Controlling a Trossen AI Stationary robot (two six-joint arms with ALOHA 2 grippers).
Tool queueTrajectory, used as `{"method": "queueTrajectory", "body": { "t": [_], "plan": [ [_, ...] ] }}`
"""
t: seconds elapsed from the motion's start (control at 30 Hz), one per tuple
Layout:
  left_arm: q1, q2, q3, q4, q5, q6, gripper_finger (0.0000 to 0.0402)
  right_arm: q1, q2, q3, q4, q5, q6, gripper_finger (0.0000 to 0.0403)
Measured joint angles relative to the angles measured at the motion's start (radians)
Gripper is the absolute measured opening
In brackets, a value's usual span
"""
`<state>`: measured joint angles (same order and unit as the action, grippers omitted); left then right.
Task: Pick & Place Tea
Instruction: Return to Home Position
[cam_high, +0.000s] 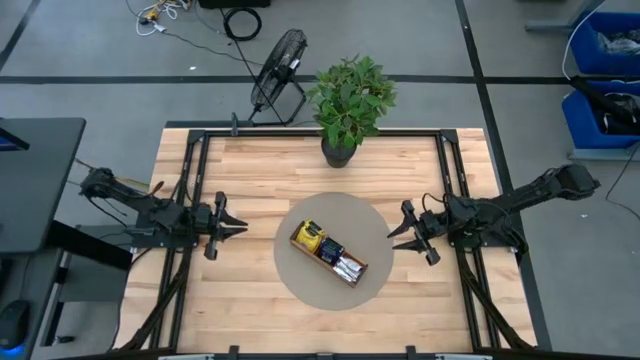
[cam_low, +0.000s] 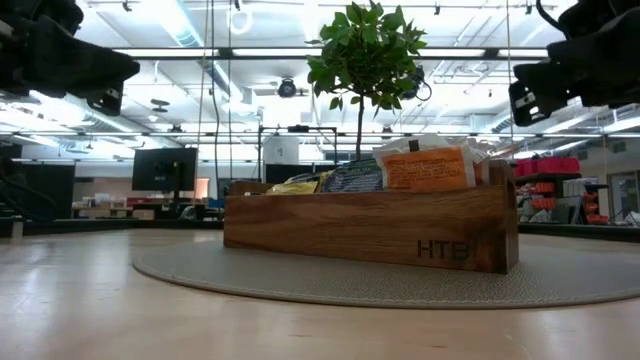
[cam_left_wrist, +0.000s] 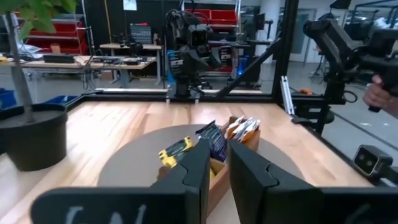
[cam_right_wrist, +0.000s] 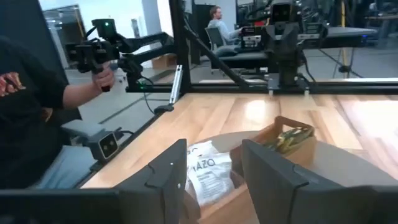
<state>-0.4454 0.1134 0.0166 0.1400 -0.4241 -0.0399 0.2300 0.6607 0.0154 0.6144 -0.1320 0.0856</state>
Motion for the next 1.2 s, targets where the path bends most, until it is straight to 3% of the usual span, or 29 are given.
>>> {"method": "queueTrajectory", "body": {
  "t": [0.17, 0.3, 0.63, 0.87, 1.03, 1.2],
  "plan": [
    [0.000, -0.100, 0.038, -0.177, -0.024, -0.004, 0.0058, -0.023, -0.142, 0.000, -0.156, -0.012, -0.015, 0.0162],
    [0.000, -0.112, 0.104, -0.284, -0.071, -0.008, 0.0057, -0.031, -0.253, 0.000, -0.302, 0.076, -0.006, 0.0162],
    [0.000, -0.112, 0.174, -0.384, -0.099, 0.022, 0.0058, -0.031, -0.528, 0.000, -0.589, 0.113, -0.003, 0.0162],
    [0.000, -0.112, 0.170, -0.381, -0.090, 0.021, 0.0058, -0.031, -0.634, 0.001, -0.606, 0.118, -0.070, 0.0162],
    [0.001, -0.112, 0.062, -0.189, -0.029, 0.055, 0.0058, -0.031, -0.629, 0.001, -0.607, 0.116, -0.052, 0.0162],
    [0.017, -0.095, 0.026, -0.153, -0.036, 0.068, 0.0058, -0.031, -0.617, 0.001, -0.607, 0.116, -0.041, 0.0162]
  ]
}}
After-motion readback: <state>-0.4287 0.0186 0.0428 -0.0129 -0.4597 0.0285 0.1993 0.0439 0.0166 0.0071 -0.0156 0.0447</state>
